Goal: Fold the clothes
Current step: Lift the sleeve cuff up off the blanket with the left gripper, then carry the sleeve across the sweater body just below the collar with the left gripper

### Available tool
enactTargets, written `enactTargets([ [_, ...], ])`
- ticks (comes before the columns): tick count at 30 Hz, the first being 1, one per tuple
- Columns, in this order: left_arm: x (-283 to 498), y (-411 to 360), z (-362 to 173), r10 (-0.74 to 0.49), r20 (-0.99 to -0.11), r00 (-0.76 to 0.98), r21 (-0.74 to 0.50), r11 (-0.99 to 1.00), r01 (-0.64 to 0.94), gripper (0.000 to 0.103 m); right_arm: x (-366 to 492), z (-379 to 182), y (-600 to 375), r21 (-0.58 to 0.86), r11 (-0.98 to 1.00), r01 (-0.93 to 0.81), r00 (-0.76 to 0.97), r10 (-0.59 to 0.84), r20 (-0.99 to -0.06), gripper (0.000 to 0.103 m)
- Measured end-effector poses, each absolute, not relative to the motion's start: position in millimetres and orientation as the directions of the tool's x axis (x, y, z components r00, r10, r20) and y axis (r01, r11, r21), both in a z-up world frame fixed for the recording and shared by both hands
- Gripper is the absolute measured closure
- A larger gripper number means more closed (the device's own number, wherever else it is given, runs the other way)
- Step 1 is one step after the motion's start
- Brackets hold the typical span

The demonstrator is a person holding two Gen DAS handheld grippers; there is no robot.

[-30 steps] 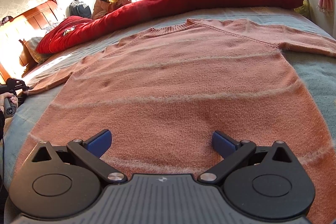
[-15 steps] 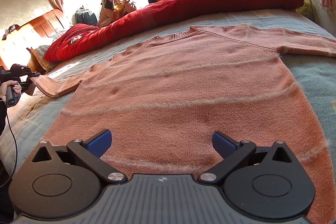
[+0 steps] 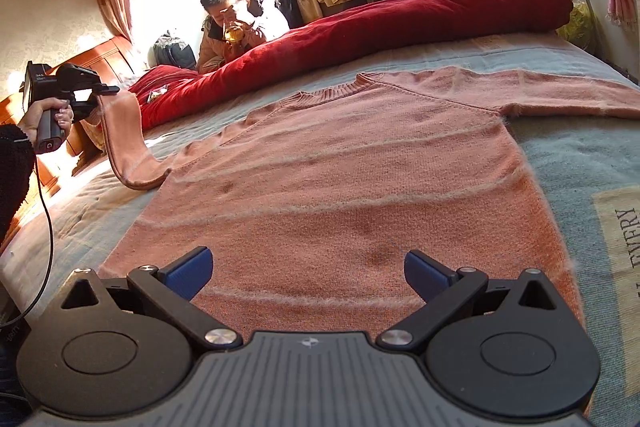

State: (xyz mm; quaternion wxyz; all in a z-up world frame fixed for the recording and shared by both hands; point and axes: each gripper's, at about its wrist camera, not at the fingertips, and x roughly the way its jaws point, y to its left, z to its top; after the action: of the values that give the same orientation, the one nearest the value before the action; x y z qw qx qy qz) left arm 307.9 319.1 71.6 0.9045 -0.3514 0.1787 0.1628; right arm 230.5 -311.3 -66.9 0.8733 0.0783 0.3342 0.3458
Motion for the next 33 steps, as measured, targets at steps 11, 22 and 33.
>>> enactTargets([
  [11,378,217,107,0.064,-0.444,0.894,-0.497,0.813,-0.305,0.096,234,-81,-333,0.447,0.719,-0.532,0.513,0.694,-0.505,0.0],
  [22,435,125,116,-0.03,-0.464,0.885,-0.435,0.879,-0.198,0.096,243,-109,-345,0.503,0.678,-0.536,0.504,0.735,-0.454,0.0],
  [33,464,55,97,-0.098,-0.528,0.844,-0.362,0.924,-0.119,0.096,237,-111,-344,0.465,0.68,-0.567,0.526,0.733,-0.432,0.0],
])
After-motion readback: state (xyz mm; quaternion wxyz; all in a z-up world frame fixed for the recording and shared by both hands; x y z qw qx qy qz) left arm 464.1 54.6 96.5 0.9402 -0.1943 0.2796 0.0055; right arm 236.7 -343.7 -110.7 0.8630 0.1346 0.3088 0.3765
